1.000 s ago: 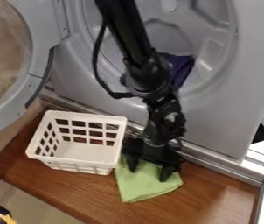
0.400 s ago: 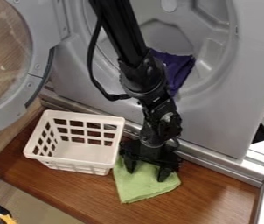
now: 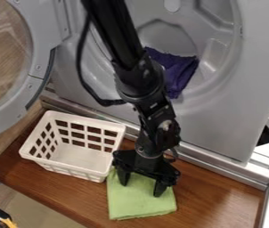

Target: Move the green towel closer to the basket

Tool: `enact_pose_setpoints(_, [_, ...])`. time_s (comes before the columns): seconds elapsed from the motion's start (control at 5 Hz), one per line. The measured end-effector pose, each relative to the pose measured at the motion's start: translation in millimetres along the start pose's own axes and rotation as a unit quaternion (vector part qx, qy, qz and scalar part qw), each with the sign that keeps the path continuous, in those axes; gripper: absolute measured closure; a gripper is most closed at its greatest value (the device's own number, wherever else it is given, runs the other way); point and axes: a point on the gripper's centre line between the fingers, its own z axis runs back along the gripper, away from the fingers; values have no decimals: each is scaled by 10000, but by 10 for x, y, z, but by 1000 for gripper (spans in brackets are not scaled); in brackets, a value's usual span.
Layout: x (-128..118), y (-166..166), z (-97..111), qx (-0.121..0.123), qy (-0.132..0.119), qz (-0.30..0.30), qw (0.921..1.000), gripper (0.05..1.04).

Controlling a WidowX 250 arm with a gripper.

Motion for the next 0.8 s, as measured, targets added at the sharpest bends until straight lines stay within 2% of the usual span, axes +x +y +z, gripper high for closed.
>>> enact_pose_setpoints(0.2, [-57, 83, 215, -19, -237, 186, 9995, 83])
enact_pose_setpoints(0.4, [-9, 103, 435, -145, -478, 265, 9984, 83])
enact_pose_setpoints(0.6, [-11, 132, 574, -272, -636, 310, 9971, 83])
enact_pose_setpoints(0.8, [-17, 139, 576, -245, -655, 320, 9970, 83])
